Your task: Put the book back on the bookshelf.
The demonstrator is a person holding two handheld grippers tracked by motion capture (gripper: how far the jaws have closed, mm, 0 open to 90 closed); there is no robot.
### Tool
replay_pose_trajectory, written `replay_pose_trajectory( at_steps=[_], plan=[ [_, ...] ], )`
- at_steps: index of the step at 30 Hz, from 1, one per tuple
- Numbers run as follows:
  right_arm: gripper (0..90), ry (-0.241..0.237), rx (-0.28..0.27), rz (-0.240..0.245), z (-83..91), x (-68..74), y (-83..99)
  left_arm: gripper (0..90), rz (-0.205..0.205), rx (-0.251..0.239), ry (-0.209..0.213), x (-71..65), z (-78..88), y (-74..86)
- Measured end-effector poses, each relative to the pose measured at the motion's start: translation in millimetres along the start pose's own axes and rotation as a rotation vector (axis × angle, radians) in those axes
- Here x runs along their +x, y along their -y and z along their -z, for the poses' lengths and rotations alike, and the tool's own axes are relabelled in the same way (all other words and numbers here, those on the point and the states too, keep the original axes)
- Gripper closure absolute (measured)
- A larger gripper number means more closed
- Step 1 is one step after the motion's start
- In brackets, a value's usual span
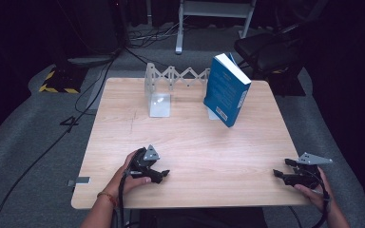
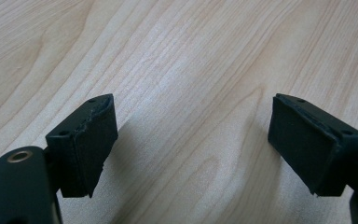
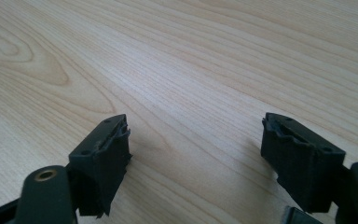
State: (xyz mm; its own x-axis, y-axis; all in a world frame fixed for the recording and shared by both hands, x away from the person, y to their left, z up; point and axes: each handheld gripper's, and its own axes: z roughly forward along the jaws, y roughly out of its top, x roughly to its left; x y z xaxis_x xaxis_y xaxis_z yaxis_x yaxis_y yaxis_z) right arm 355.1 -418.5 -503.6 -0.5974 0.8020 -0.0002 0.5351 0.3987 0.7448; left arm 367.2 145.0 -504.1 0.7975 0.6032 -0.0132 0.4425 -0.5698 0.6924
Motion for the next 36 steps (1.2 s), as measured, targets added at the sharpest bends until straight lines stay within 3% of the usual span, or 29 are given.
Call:
replay_pose_trajectory(
  at_steps=[36],
  plan=[
    [24.1,0.019,0.0,-0.02,-0.5,-0.8,-0.4,15.3,0.003,0.003,0.002,0.7,-0.5,-0.5]
  ],
)
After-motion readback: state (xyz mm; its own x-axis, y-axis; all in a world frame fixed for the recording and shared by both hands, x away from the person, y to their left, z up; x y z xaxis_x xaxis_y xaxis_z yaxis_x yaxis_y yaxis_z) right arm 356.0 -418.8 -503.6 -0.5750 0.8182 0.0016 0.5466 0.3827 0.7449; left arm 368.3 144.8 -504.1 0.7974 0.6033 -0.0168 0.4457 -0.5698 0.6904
